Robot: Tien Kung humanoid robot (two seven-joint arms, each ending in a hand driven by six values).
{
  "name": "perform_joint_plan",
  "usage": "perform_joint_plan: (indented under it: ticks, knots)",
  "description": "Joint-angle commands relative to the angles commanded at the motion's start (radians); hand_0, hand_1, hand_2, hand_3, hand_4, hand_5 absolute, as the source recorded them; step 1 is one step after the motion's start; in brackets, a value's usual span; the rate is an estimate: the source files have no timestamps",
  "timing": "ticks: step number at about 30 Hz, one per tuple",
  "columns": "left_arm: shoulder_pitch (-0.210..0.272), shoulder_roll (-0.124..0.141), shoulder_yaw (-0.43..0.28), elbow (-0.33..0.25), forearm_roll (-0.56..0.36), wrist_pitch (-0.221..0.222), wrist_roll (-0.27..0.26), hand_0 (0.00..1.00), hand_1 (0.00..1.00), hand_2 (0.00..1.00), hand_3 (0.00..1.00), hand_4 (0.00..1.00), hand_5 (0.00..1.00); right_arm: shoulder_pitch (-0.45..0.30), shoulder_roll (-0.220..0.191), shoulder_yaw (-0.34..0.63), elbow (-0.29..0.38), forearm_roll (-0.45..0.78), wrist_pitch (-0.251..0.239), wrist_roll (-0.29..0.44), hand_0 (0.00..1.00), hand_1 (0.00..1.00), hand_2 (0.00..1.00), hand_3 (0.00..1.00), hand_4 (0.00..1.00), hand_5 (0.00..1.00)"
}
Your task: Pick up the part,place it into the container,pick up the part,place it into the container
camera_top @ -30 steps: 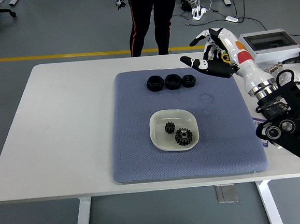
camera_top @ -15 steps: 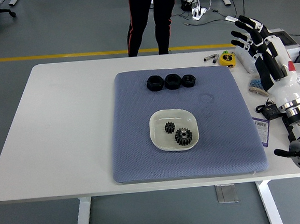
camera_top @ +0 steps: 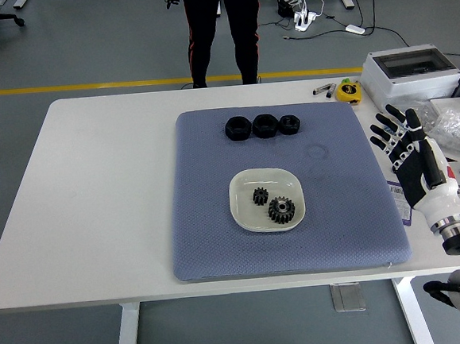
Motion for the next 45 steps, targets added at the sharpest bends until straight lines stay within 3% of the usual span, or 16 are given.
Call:
perform_joint_plan:
  ticks: [4, 9, 45]
  knots:
    - [-0.002, -0.001, 0.008, 0.000, -0.013, 0.002, -0.004, 0.665, 0.631, 0.691, 0.615, 0.623, 0.644, -0.060, 0.042, 0.043, 0.010, -0.107, 0.000, -0.017, 0.916, 0.849, 0.874, 0.888, 0.998, 0.853]
    - [-0.004, -0.001, 0.012, 0.000, -0.015, 0.001, -0.006, 0.665, 0.631, 0.691, 0.613, 0.623, 0.645, -0.070, 0.041, 0.048, 0.032, -0.195, -0.014, -0.041, 0.932, 0.853, 0.877, 0.889, 0.998, 0.857]
    - [-0.008, -0.001, 0.024, 0.001, -0.036, 0.002, -0.012, 0.665, 0.631, 0.688, 0.615, 0.619, 0.641, -0.061, 0.048, 0.041, 0.054, -0.226, -0.017, -0.059, 0.977, 0.874, 0.891, 0.894, 0.998, 0.881]
